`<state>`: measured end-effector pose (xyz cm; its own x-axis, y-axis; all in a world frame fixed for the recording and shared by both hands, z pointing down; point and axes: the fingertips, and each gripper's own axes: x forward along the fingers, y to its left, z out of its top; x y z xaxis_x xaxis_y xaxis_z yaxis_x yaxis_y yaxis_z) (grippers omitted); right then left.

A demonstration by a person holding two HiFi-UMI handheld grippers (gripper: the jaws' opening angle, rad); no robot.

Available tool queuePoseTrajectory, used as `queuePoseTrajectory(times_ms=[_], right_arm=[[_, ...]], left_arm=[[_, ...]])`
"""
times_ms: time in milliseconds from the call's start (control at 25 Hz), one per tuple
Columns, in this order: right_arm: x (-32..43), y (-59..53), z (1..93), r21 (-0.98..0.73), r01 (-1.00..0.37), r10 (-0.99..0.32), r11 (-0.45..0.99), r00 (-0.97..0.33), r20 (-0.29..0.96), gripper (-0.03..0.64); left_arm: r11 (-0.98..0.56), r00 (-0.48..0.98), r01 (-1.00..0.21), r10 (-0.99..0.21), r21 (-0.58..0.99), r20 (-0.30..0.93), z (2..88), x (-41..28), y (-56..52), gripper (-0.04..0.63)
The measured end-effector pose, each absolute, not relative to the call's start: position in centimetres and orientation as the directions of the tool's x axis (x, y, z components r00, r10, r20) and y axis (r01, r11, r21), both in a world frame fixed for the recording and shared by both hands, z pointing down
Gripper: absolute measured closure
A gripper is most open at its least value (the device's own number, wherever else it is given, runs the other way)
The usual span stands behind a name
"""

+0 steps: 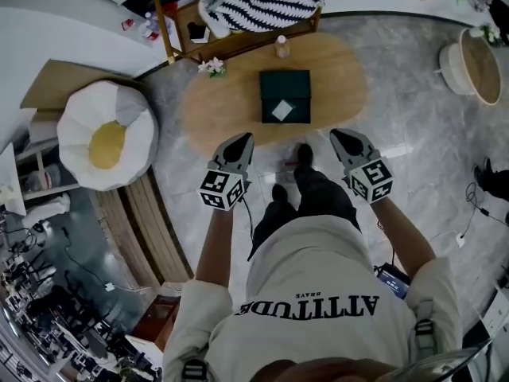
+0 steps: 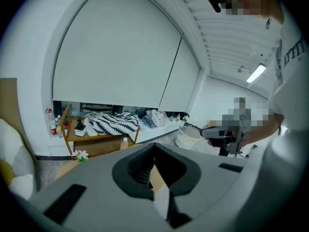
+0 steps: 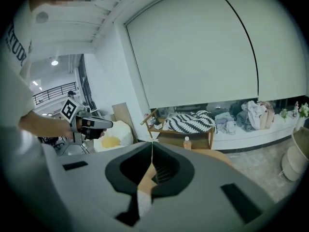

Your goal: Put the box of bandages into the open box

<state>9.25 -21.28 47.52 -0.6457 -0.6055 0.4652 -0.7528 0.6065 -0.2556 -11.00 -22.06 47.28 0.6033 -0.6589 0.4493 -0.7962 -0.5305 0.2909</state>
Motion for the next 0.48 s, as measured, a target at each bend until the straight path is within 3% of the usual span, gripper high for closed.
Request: queuePoseTrajectory(times_ms=[480], right_arm=[[6.4,-10.5,41.5,-0.178,-0.807,-0.714,0.564,-0.584,0.386,0.595]], left_arm=[[-0.573,0.637,-0.771,-0.711,0.279,0.298,40.5,-15.7,-10.3,0.574]])
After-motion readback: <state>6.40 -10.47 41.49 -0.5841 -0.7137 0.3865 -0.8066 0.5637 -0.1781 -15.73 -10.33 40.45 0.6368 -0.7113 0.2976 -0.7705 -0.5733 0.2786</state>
